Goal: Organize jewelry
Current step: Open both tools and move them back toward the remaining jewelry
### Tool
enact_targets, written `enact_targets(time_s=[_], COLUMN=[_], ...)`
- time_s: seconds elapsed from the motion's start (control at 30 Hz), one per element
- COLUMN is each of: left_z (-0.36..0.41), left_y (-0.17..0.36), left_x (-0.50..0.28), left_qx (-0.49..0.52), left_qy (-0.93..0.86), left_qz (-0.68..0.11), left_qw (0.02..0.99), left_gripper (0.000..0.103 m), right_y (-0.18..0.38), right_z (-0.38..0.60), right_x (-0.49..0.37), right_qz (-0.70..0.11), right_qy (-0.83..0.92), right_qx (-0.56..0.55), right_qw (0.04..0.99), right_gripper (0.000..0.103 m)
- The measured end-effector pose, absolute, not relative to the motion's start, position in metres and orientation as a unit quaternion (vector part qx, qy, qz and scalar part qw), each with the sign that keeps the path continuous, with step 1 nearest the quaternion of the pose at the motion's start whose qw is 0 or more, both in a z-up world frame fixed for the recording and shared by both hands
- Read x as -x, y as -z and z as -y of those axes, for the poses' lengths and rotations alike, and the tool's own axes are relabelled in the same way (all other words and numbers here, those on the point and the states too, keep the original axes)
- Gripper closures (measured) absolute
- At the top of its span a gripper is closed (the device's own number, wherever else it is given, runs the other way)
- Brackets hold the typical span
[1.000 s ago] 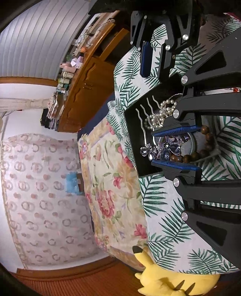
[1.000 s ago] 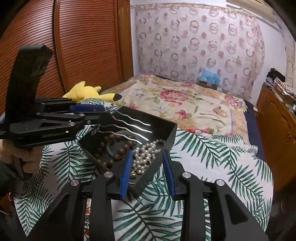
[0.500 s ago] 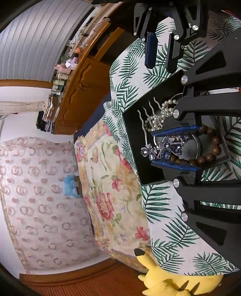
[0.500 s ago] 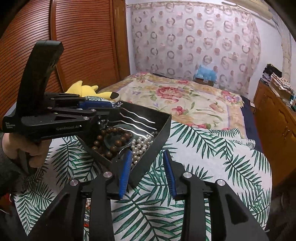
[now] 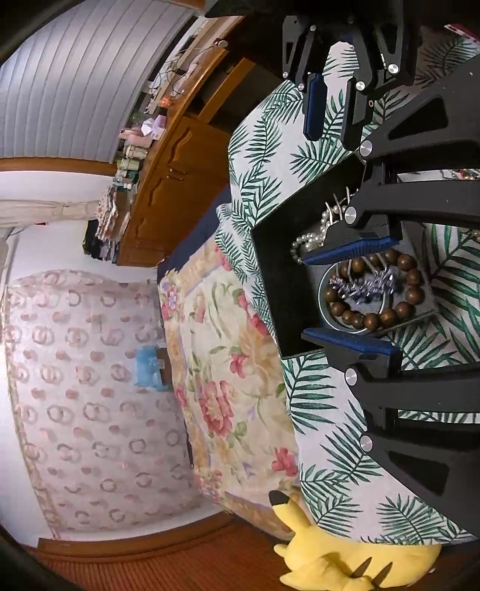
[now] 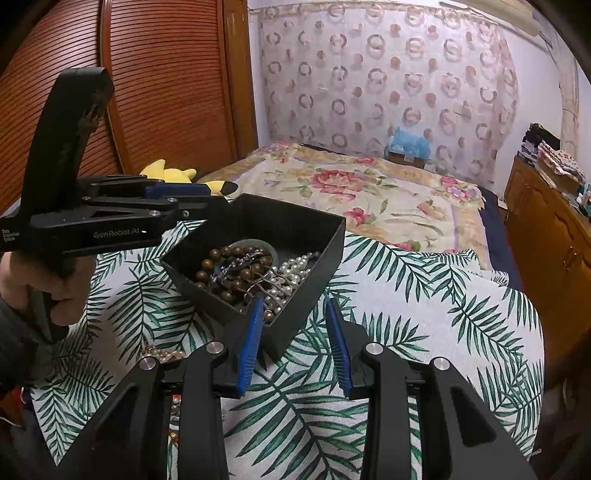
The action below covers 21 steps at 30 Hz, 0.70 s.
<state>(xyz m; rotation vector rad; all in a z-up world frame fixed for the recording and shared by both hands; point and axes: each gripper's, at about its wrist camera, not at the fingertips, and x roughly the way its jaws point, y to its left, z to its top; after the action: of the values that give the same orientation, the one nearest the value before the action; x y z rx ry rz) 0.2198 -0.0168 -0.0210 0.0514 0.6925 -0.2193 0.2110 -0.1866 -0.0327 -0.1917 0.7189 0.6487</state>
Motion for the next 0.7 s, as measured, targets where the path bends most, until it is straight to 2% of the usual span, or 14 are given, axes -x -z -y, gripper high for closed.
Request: enact_targets(time_s=[0.2, 0.37, 0.43, 0.53, 0.7], left_z=[0.014, 0.008, 0.003, -0.004, -0.014], left_y=[0.016, 0.017, 0.019, 0.024, 0.040], left_x=[-0.198, -0.181, -0.175, -0.165, -0.152], left_qx=[-0.020, -0.015, -0.010, -0.002, 0.001], left_qy=[0.107, 0.102, 0.101, 0.099, 0.101], left_qz=[-0.334, -0.335, -0.337, -0.342, -0.358], left_qw=[0.936, 0.937, 0.936, 0.934, 0.928], left_gripper=[0.057, 0.040, 0.037, 0.023, 0.022], right_y=[0.032, 0.035, 0.037, 0.043, 0.058], right_z=[0.188, 0.188, 0.188, 0.186, 0.182], right_x=[-0.197, -0.181, -0.176, -0.170, -0.161], right_qz=[-0.345, -0.349, -0.353, -0.361, -0.380], right_qy=[-0.314, -0.319, -0.320, -0.321, -0.323], right_qx=[0.090, 0.087, 0.087, 0.090, 0.094], right_qw=[0.880, 0.877, 0.875, 0.871, 0.862], right_gripper=[0.065, 0.066, 0.066, 0.066, 0.066])
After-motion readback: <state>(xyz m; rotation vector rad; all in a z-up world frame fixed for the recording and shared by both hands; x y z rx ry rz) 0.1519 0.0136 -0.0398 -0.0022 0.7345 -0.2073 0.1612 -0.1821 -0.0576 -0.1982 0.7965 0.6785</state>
